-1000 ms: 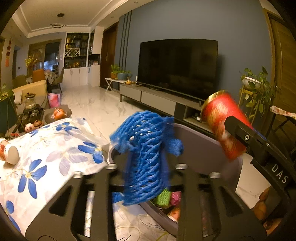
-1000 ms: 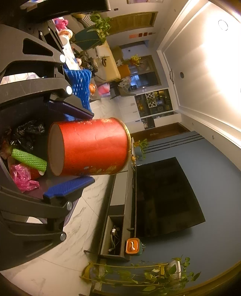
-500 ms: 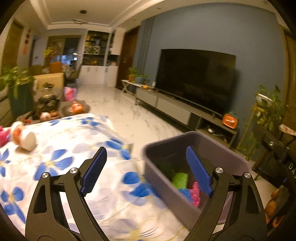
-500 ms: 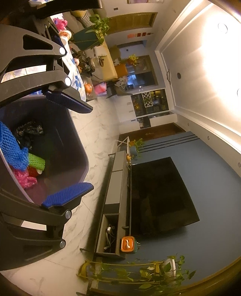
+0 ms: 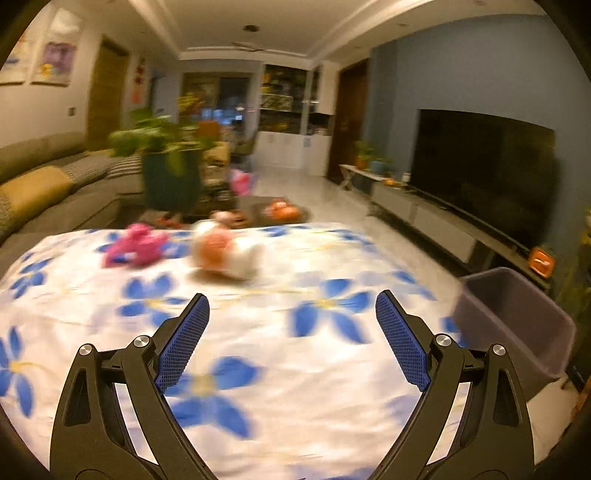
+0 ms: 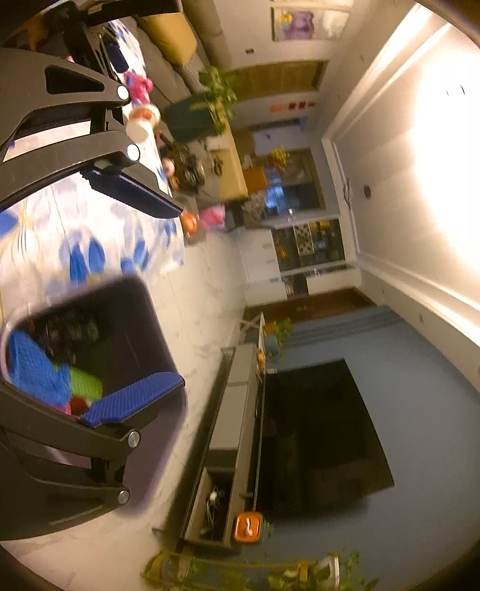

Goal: Collect trash
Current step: 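Move both open tools back toward the pink bag and white-orange cup, then grasp the pink plastic bag with the left tool while the right tool grasps the white-orange paper cup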

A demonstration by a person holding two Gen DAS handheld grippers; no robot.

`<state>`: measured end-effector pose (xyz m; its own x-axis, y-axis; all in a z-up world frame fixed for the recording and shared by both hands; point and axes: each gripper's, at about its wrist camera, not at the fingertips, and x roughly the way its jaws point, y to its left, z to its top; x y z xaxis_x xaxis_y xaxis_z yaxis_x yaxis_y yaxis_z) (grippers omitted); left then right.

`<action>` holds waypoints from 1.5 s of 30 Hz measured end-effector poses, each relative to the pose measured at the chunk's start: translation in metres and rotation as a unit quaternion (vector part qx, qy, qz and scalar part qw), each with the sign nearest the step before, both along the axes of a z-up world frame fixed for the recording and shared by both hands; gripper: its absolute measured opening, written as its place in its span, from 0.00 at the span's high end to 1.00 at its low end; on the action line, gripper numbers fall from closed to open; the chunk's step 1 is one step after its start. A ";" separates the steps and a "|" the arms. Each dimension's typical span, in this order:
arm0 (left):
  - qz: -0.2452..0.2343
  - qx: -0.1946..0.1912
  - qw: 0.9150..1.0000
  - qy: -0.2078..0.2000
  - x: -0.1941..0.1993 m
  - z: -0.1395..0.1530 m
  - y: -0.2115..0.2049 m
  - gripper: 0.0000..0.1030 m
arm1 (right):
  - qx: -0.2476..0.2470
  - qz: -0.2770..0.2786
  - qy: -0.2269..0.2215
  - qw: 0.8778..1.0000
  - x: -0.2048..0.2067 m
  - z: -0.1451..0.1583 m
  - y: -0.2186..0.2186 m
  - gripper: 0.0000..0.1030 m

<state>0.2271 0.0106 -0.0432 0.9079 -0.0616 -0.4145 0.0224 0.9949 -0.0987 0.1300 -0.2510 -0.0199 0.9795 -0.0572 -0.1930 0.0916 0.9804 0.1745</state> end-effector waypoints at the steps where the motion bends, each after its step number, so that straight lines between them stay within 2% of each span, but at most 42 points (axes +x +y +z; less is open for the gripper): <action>1: 0.014 0.004 1.000 0.000 -0.001 0.000 0.011 0.13 | -0.002 0.011 0.001 1.000 0.004 0.000 0.009 0.18; 8: 0.113 0.002 0.994 0.005 -0.011 0.000 0.106 0.13 | -0.016 0.078 0.012 0.997 0.031 0.002 0.076 0.16; 15: 0.167 -0.010 0.986 0.006 -0.014 0.006 0.162 0.13 | -0.036 0.127 0.030 0.991 0.068 0.001 0.149 0.14; 24: 0.179 -0.016 0.983 0.022 0.014 0.001 0.189 0.13 | -0.053 0.146 0.069 0.985 0.126 -0.014 0.216 0.14; 26: 0.185 -0.020 0.982 0.021 0.022 0.001 0.196 0.13 | -0.048 0.145 0.078 0.985 0.138 -0.017 0.221 0.13; 29: 0.198 -0.031 0.980 0.020 0.035 0.001 0.207 0.13 | -0.029 0.142 0.096 0.985 0.158 -0.023 0.230 0.07; 37: 0.227 -0.049 0.973 0.011 0.065 0.003 0.231 0.13 | -0.019 0.134 0.140 0.981 0.209 -0.043 0.271 0.06; 42: 0.244 -0.022 0.969 0.020 0.092 0.001 0.238 0.13 | -0.027 0.116 0.157 0.980 0.228 -0.054 0.286 0.06; 45: 0.254 -0.028 0.967 0.028 0.101 -0.006 0.245 0.13 | -0.021 0.104 0.173 0.979 0.242 -0.059 0.289 0.06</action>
